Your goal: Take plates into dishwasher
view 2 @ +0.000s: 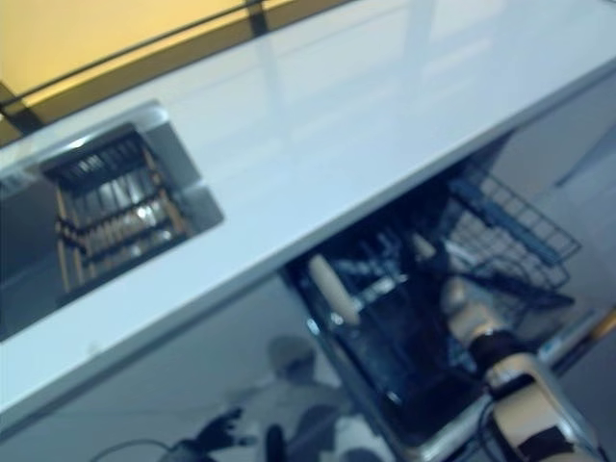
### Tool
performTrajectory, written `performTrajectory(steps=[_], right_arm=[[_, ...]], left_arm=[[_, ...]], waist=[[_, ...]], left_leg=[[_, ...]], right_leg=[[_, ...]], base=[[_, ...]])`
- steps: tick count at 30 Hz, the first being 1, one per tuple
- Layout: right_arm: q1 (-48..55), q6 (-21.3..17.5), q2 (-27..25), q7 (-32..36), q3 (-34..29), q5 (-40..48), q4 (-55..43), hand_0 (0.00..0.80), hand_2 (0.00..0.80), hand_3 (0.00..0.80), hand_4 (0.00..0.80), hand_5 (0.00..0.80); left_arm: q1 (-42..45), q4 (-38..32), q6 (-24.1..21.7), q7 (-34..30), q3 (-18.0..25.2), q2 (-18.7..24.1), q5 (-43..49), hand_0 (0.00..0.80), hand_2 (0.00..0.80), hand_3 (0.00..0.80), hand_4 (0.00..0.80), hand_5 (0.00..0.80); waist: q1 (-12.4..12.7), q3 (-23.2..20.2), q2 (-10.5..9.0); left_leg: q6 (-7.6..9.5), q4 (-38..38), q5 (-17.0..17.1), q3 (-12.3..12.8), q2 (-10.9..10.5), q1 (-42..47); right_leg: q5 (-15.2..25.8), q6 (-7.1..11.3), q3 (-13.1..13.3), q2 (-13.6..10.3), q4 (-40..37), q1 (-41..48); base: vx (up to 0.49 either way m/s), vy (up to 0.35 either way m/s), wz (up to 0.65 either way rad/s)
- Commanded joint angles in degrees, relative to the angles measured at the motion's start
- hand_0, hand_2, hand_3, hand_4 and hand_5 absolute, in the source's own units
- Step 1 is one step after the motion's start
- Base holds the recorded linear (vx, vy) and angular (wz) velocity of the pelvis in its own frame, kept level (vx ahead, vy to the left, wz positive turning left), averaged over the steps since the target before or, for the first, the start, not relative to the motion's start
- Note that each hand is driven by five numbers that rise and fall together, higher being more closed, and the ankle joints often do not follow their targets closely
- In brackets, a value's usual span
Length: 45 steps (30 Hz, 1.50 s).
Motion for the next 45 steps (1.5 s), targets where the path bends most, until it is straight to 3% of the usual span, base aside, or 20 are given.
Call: performTrajectory(steps=[1, 18, 20, 21, 22, 45], right_arm=[[-2.07, 0.05, 2.50, 3.35, 3.58, 1.79, 4.23, 0.800, 0.800, 0.800, 0.800, 0.800], [0.47, 0.26, 6.92, 2.04, 2.53, 6.22, 3.19, 0.800, 0.800, 0.800, 0.800, 0.800], [0.77, 0.16, 7.04, 1.76, 2.22, 6.15, 3.01, 0.536, 0.536, 0.536, 0.536, 0.536], [0.91, 0.18, 7.31, 1.38, 2.11, 6.36, 3.06, 0.088, 0.088, 0.088, 0.088, 0.088], [1.03, 0.14, 7.44, 1.25, 2.10, 6.40, 3.04, 0.000, 0.000, 0.000, 0.000, 0.000], [4.25, 0.66, 7.98, -1.72, 1.06, 8.86, -3.66, 0.000, 0.000, 0.000, 0.000, 0.000]], left_arm=[[-3.36, -0.90, 0.19, -0.37, -3.07, 1.75, -0.98, 0.000, 0.000, 0.000, 0.000, 0.000], [-3.98, -0.20, 0.67, -0.28, -3.01, 0.80, -0.42, 0.000, 0.000, 0.000, 0.000, 0.000], [-3.88, -0.15, 0.63, -0.28, -2.90, 0.80, -0.26, 0.000, 0.000, 0.000, 0.000, 0.000], [-3.91, 0.04, 0.55, -0.26, -2.91, 0.76, -0.24, 0.000, 0.000, 0.000, 0.000, 0.000], [-3.90, 0.17, 0.41, -0.19, -2.94, 0.74, -0.31, 0.000, 0.000, 0.000, 0.000, 0.000], [-3.35, 0.58, 0.75, 0.44, -2.06, 0.33, -0.31, 0.000, 0.000, 0.000, 0.000, 0.000]], waist=[[1.53, 2.41, -0.78], [1.40, 1.98, -1.30], [1.38, 1.94, -1.36], [1.39, 1.86, -1.39], [1.35, 1.83, -1.40], [0.30, 1.16, -2.12]], left_leg=[[5.14, -0.71, -0.31, 0.18, -5.16, -3.11], [5.09, -0.71, -0.42, 0.47, -5.02, -2.51], [5.04, -0.71, -0.44, 0.56, -4.99, -2.47], [5.02, -0.71, -0.41, 0.60, -4.98, -2.50], [5.01, -0.71, -0.41, 0.63, -4.97, -2.50], [4.88, -0.71, -0.60, 1.26, -4.69, -1.85]], right_leg=[[-3.01, -0.64, 1.09, -1.45, 9.41, -6.48], [-2.69, -0.66, 0.98, -1.36, 8.82, -5.75], [-2.63, -0.61, 0.96, -1.38, 8.69, -5.67], [-2.53, -0.60, 0.96, -1.36, 8.54, -5.61], [-2.49, -0.58, 0.99, -1.36, 8.52, -5.63], [-2.45, -0.70, 1.41, -1.08, 8.22, -5.15]], base=[[0.000, 0.000, 0.00], [0.000, 0.000, 0.00], [0.000, 0.000, 0.00], [0.000, 0.000, 0.00], [0.000, 0.000, 0.00], [0.000, 0.000, 0.00]])
